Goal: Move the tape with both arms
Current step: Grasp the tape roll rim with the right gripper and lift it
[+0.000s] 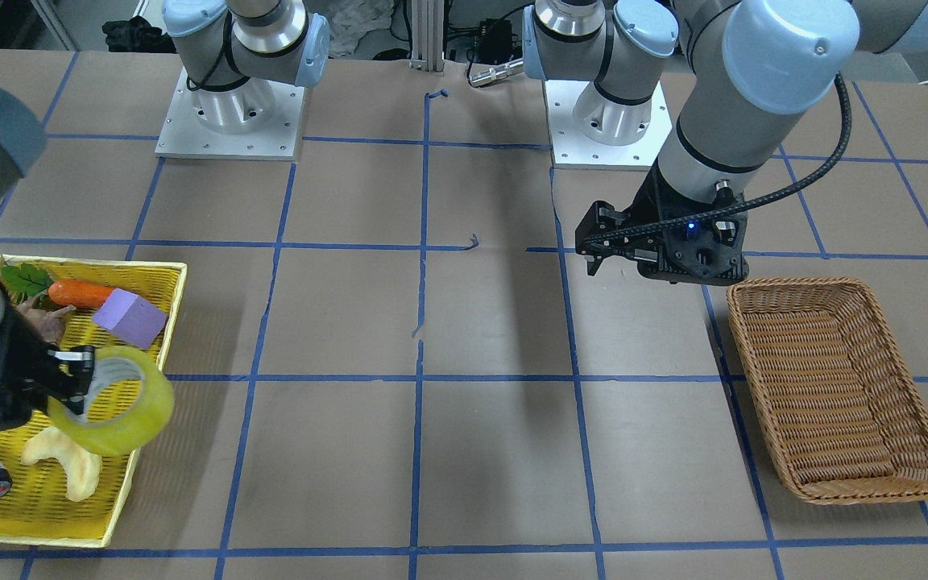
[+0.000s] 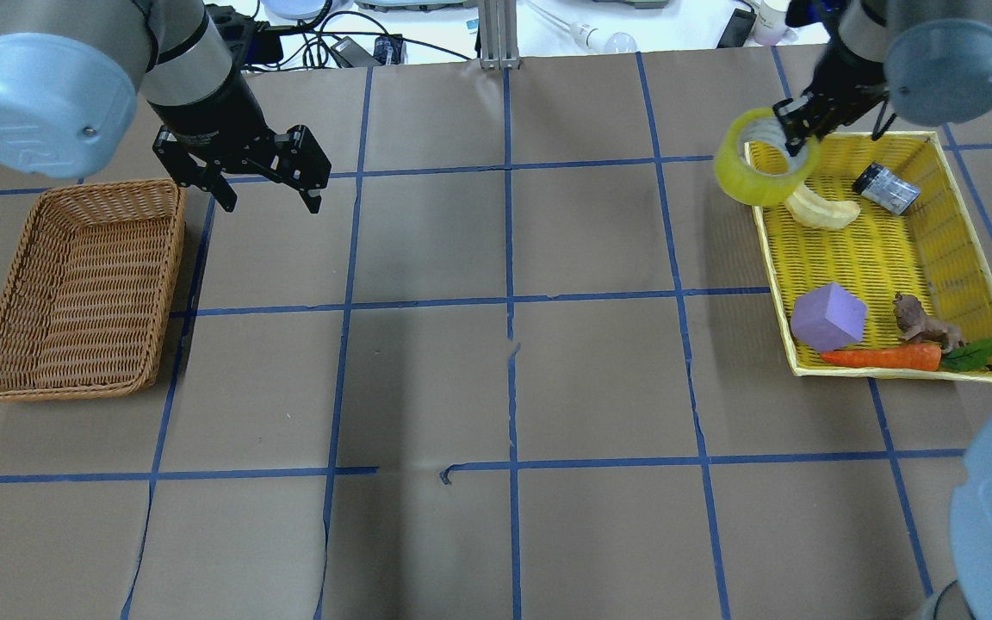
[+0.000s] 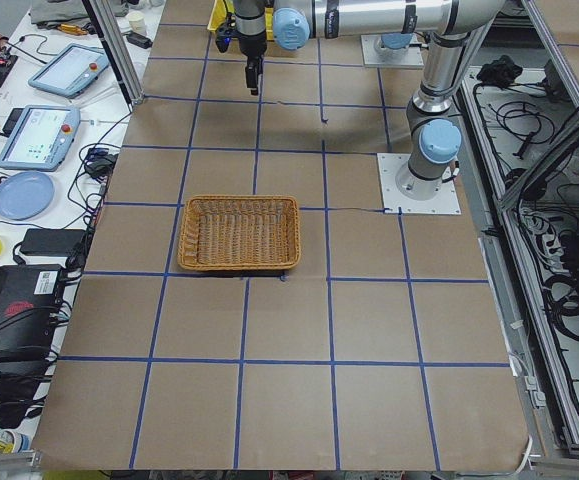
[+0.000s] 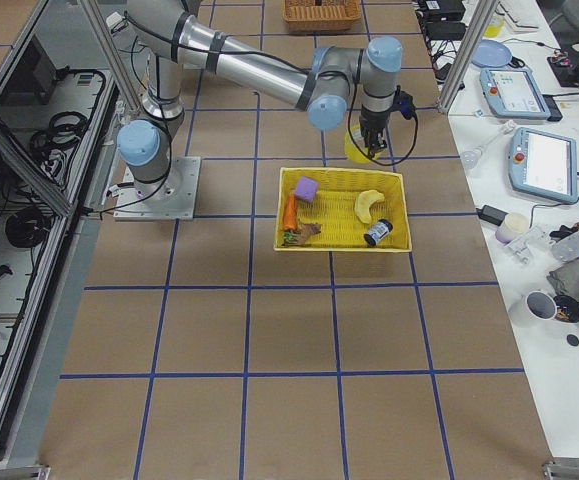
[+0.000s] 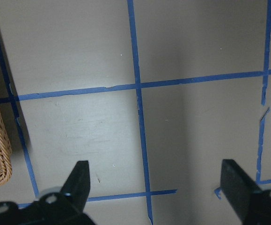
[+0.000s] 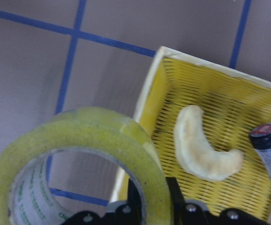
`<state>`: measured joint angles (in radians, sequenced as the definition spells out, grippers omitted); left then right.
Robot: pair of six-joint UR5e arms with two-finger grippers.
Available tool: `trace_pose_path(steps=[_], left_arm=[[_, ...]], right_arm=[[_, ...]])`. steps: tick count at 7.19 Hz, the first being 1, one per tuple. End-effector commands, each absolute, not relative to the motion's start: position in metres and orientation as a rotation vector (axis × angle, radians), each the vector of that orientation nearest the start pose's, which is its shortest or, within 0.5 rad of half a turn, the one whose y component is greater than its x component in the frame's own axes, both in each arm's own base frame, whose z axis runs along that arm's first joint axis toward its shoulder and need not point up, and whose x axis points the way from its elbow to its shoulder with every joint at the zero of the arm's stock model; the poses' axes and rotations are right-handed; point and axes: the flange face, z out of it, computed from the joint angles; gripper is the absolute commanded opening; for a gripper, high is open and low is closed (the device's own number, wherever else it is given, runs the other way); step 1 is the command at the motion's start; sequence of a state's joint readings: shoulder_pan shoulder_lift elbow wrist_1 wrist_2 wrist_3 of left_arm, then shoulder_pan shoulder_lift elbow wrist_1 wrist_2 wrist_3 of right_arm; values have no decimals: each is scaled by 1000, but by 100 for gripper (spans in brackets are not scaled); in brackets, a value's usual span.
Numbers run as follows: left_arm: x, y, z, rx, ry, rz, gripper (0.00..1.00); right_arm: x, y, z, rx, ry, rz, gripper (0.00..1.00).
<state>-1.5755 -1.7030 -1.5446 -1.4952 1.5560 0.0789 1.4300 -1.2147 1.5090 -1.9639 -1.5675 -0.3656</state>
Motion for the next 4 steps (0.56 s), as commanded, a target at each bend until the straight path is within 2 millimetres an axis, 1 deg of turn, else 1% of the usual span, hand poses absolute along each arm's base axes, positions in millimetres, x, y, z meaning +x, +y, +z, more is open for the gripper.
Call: trace_pose_path(steps=[1,2,3,4], left_arm=[[-137,-543,439,130,3155,45,100],[-137,-543,439,130,3155,45,100],[-137,-543,439,130,3155,45,100],[-137,-543,439,130,3153,45,100]], right_arm=[[172,-631,346,-269,3090,-149,0],[212,-639,321,-239,3062,-208,0],[235,-649,284,-225,3049,-180,0],[262,-658,264,-270,3021,-154,0]])
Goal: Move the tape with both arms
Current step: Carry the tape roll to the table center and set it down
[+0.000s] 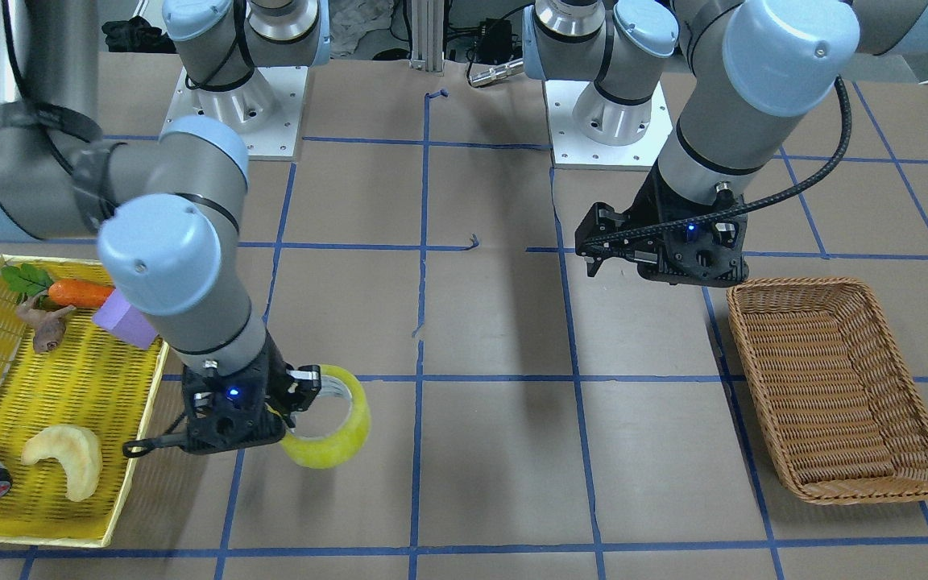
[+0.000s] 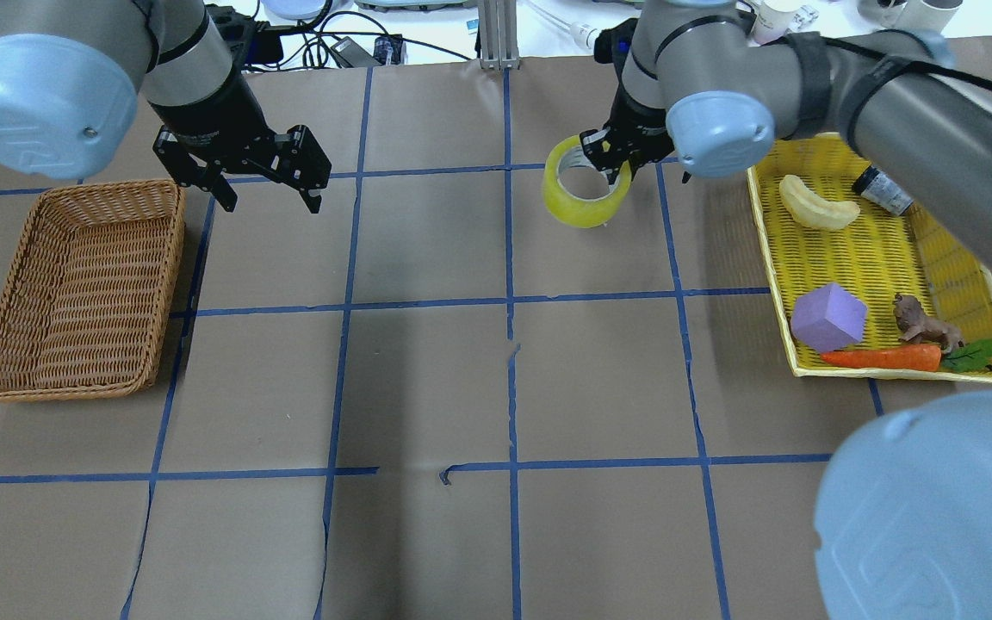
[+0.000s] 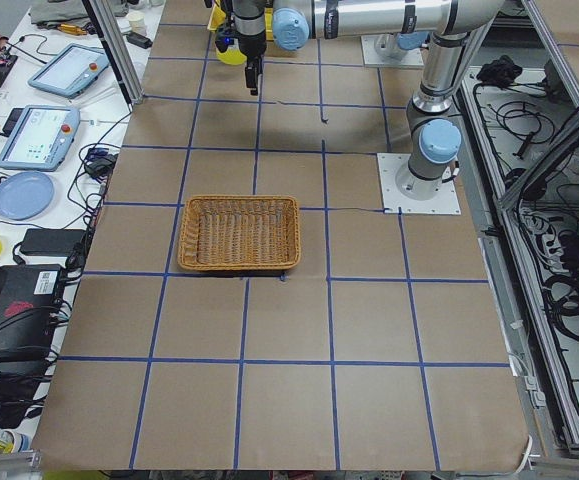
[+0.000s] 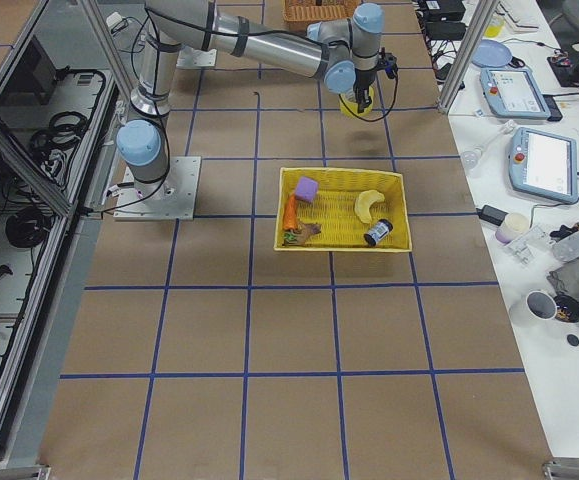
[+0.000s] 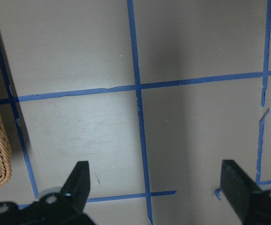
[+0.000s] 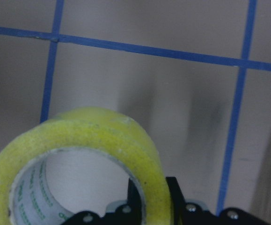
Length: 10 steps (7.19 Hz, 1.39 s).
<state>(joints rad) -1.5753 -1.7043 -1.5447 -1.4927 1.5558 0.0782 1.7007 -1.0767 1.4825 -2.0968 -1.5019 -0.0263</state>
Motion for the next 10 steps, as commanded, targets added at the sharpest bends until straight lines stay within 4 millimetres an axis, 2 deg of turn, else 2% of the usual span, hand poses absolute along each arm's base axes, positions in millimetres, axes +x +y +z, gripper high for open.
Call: trace_pose_path(steps=[1,2,3,4,5,6,7,8,9,10], left_arm=[[-137,-542,438,133,3153,48,100],[-137,-542,438,133,3153,48,100],[-137,-542,438,133,3153,50,100],[-137,-541,435,130,3154,60,100],[-137,-541,435,130,3154,57,100],[-137,-541,435,130,3154,55,100],[-137,-541,435,130,3155,55,100],[-137,-544,438,133,3156,12,100],[-140,-549,440,118,3185,-26,100],[-152,-560,438,111,3254,-138,100]], right_arm=[[294,-667,247,-276,3015,-131,0],[328,-659,216,-325,3023,-75,0],[332,-658,199,-334,3028,-40,0],[332,-660,197,-344,3035,-40,11],[326,-662,200,-382,3090,-68,99],[325,-667,214,-383,3106,-102,100],[324,-669,236,-378,3102,-137,100],[320,-661,271,-368,3103,-152,100],[307,-640,319,-357,3115,-111,100],[284,-623,362,-315,3125,-73,100]])
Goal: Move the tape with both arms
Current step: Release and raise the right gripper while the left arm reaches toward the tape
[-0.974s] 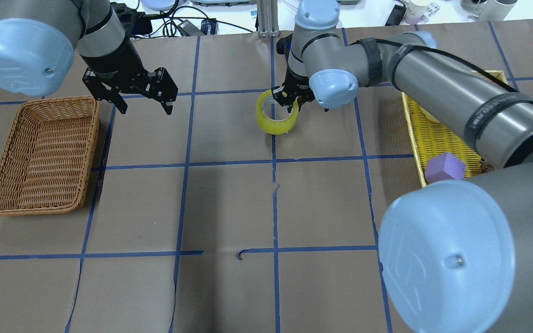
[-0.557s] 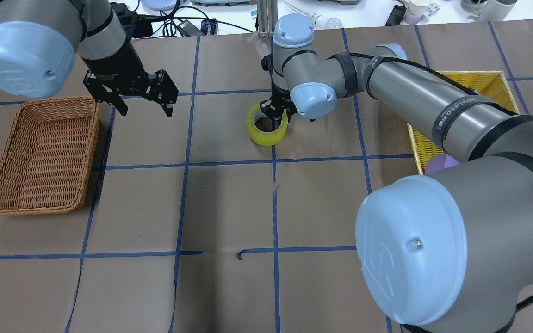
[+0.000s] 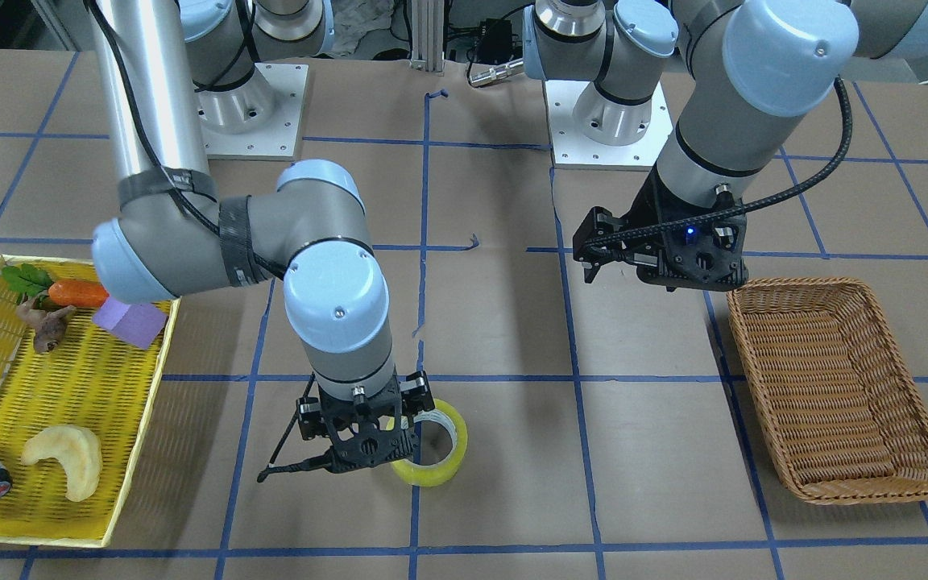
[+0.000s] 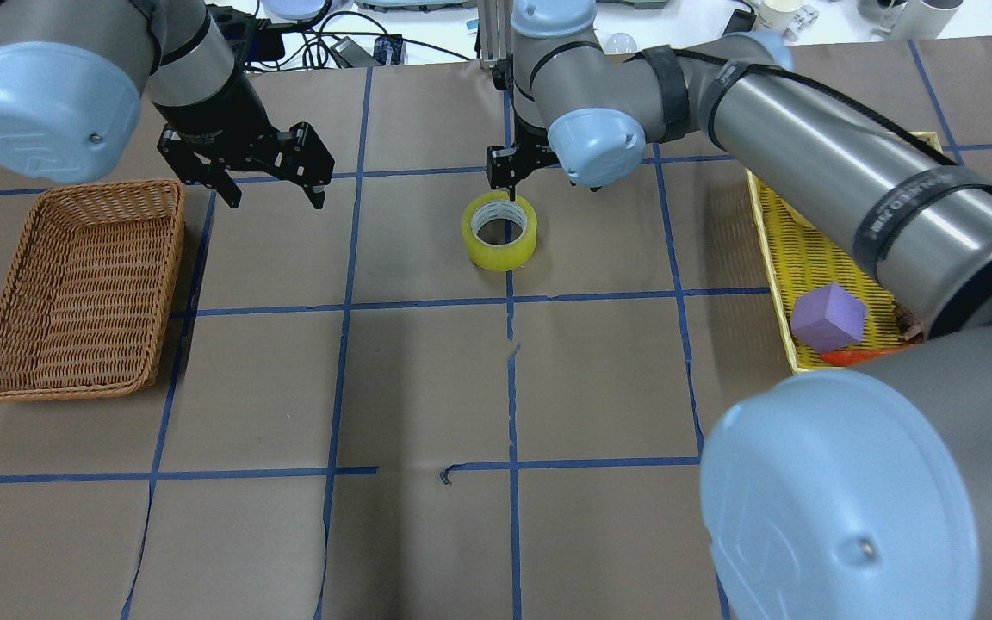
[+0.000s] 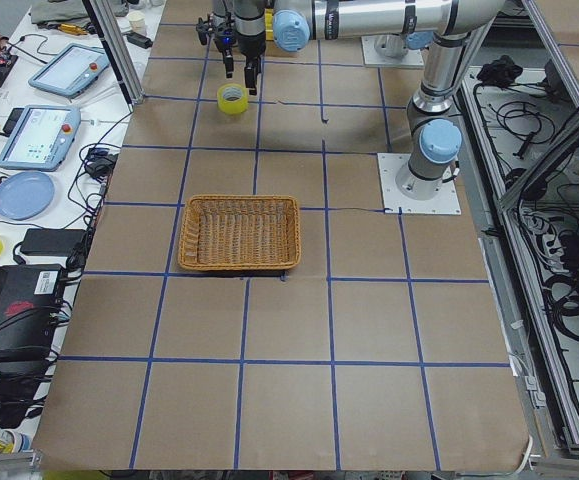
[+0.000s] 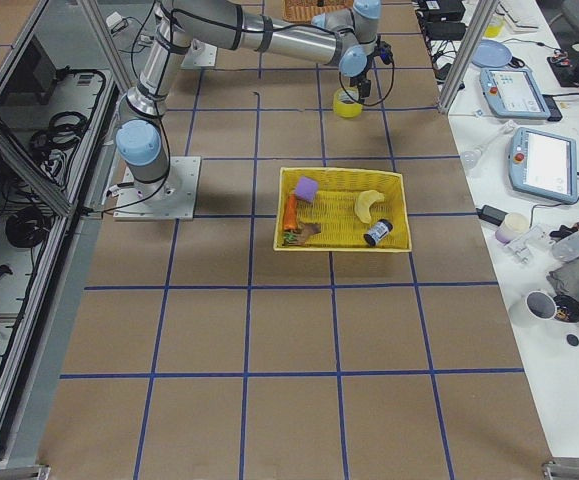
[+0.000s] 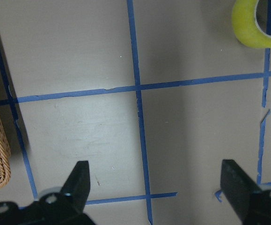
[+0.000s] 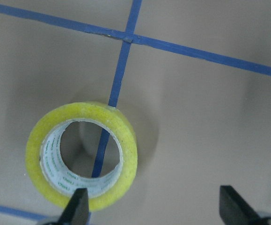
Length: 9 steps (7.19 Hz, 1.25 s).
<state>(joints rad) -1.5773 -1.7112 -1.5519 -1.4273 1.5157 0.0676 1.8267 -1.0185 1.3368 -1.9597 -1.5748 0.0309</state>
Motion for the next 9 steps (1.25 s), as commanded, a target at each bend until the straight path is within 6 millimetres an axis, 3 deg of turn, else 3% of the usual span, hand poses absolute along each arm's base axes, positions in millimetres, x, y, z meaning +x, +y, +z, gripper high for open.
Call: trace_pose_path(steps=[1,3,4,5,6,9], left_arm=[[-155,-568,428,61,3261,-160,100],[-177,-589,405,20,3266,-259,98],[-205,-592,383,-20,3276,-213,100],[-231,-597,361,-34,3283,-219,100],[-253,-598,336,18,3282,-169,100],[-278,-622,266,59,3288,-213,100]], right_arm=[[247,-603,410,-239,3135,-30,100],[167,-552,474,-147,3138,-29,100],[139,-524,479,-78,3132,-24,100],[126,-502,482,-46,3134,-55,100],[124,-498,485,-36,3140,-70,100],[126,-498,488,-44,3131,-82,100]])
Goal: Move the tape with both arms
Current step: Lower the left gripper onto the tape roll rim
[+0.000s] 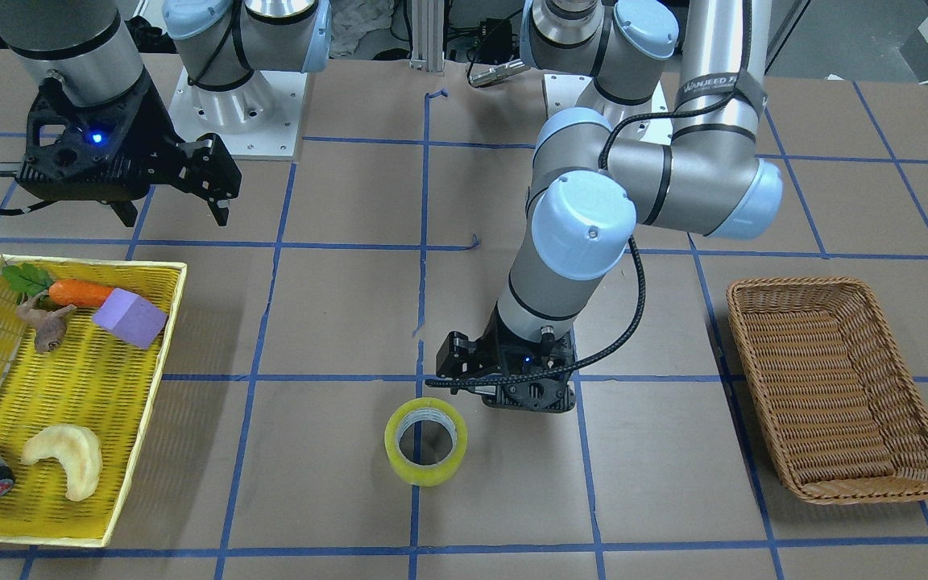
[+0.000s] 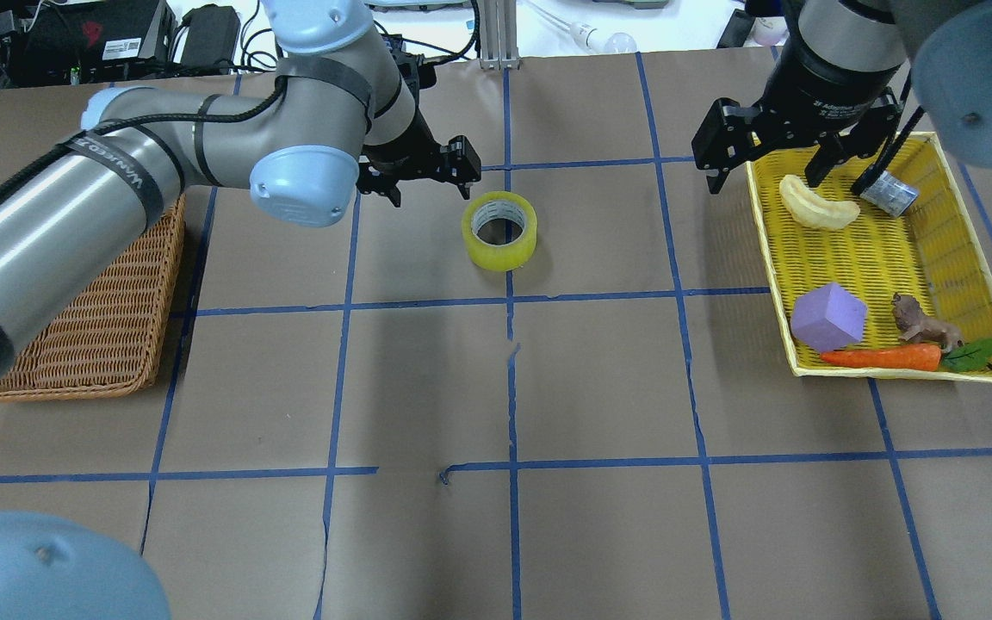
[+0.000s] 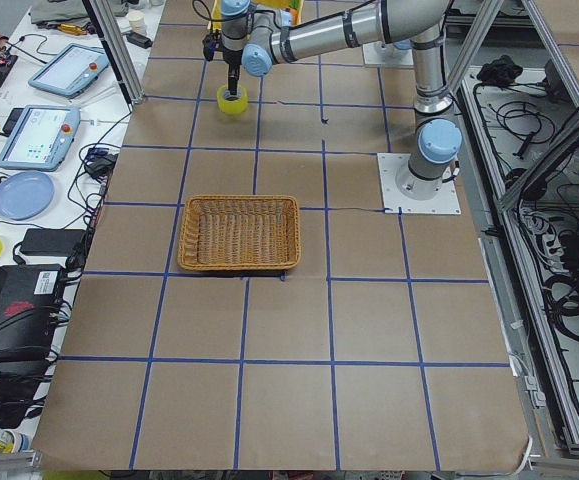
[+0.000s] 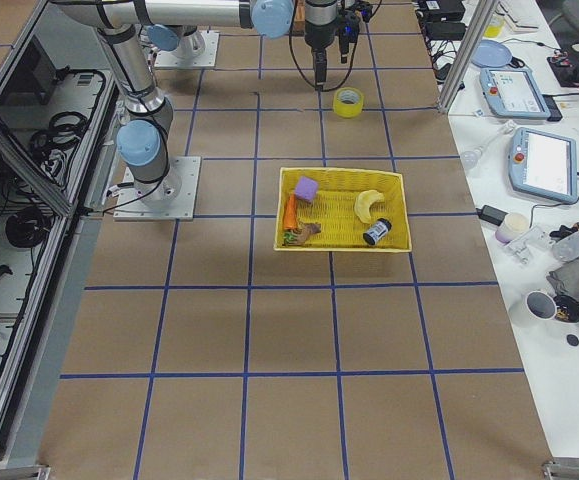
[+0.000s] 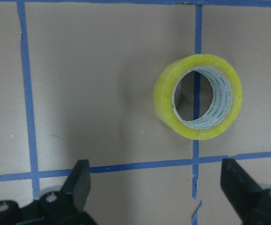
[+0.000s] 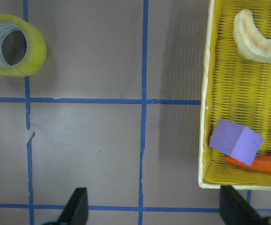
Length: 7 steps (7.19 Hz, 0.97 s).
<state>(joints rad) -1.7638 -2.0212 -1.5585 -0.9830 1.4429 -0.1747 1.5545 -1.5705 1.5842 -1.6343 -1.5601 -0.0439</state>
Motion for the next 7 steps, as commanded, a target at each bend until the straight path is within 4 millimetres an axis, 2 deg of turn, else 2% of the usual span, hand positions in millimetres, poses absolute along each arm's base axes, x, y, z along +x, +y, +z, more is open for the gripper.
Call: trace_pose_path(steps=[1,3,6,7], left_arm=[[-279,-629,246,58,3291,-223,100],[-282,-636,220,64,3291,-235,100],[-287,-641,195,80,3329,-232,100],[-286,-640,189,80,3321,-206,78]], right_arm=[[126,-498,488,-44,3134,-82,100],[126,-498,489,-44,3133,-85,100],[125,-499,490,-43,3142,-84,100],[125,-499,490,-43,3140,-84,100]])
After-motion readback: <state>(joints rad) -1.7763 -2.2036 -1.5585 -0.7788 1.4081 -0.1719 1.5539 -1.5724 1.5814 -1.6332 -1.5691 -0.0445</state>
